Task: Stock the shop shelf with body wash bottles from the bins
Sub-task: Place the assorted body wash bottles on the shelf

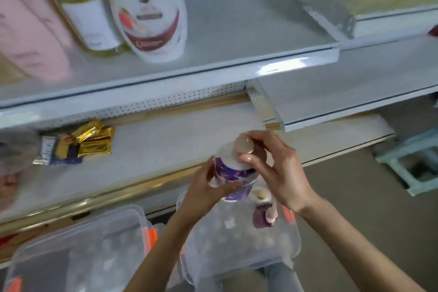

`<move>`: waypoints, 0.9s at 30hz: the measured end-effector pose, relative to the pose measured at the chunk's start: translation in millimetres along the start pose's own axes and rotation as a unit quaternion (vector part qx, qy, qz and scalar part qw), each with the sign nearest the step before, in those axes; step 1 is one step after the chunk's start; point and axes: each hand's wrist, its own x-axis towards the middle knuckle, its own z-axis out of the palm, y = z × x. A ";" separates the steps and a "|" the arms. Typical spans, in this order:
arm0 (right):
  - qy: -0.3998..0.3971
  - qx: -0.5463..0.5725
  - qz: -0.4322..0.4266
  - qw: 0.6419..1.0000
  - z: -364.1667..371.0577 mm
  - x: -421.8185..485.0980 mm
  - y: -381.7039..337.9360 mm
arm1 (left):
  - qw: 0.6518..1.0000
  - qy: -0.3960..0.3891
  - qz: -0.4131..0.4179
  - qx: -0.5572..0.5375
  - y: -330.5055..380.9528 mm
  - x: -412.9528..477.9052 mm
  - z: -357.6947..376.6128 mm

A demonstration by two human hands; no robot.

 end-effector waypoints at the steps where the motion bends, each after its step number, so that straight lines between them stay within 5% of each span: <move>1: 0.003 0.010 -0.015 1.000 -13.8 12.7 -12.6 | 0.999 0.000 0.033 0.002 22.2 5.2 4.1; 8: -0.028 0.195 -0.108 0.974 -106.4 108.3 -59.2 | 0.980 0.078 0.180 -0.018 143.7 34.6 32.2; 15: -0.244 0.182 0.038 0.952 -123.3 128.5 -0.9 | 0.968 0.126 0.210 -0.052 224.5 64.7 42.1; 24: -0.113 0.201 0.025 0.973 -105.4 178.0 1.7 | 0.958 0.155 0.241 0.032 259.5 90.1 28.6; 27: -0.091 0.182 0.026 0.979 -97.3 195.2 5.1 | 0.928 0.257 0.248 0.108 240.6 84.7 8.5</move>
